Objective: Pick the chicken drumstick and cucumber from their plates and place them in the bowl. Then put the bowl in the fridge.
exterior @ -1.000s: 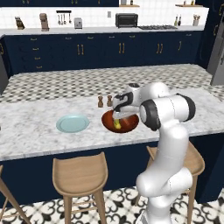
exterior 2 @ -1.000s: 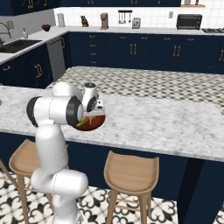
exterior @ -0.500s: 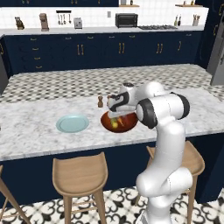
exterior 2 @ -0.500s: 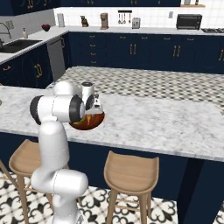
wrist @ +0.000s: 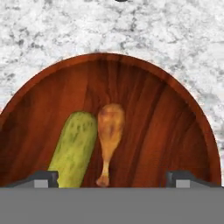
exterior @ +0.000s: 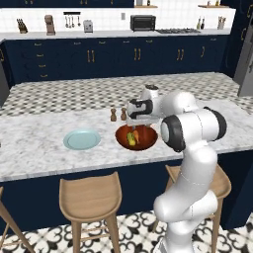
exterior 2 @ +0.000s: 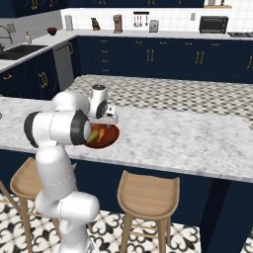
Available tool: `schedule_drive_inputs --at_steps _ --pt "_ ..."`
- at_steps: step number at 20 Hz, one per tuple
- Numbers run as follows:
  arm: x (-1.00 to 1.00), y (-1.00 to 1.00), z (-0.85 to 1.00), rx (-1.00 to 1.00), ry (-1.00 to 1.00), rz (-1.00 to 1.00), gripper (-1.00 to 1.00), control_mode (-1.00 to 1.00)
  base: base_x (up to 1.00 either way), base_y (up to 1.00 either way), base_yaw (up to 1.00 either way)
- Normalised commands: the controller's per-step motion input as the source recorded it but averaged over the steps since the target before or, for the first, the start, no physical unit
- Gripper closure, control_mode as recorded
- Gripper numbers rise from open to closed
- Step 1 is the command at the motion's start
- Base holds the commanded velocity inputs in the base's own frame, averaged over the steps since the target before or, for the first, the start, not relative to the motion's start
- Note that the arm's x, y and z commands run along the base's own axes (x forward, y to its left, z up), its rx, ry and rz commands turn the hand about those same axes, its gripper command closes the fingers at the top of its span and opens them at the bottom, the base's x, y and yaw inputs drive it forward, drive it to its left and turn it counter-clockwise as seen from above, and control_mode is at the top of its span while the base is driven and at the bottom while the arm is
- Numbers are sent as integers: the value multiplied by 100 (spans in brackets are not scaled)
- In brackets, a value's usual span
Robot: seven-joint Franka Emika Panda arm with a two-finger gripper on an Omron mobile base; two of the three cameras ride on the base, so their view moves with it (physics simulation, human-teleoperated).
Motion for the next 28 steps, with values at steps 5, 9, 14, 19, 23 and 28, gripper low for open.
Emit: schedule_drive_inputs --at_steps 5,9,14,19,23,28 --pt "-31 -79 34 9 2 -28 -100 -100 0 0 0" --pt "-5 -64 -9 10 0 -18 -100 -100 0 0 0" --pt "0 -40 -33 21 2 -7 -100 -100 0 0 0" --pt "0 -8 -38 13 7 0 -100 -100 0 0 0" --pt "-3 14 -10 0 2 0 -100 -100 0 0 0" --pt "-15 30 -2 0 0 0 -100 -100 0 0 0"
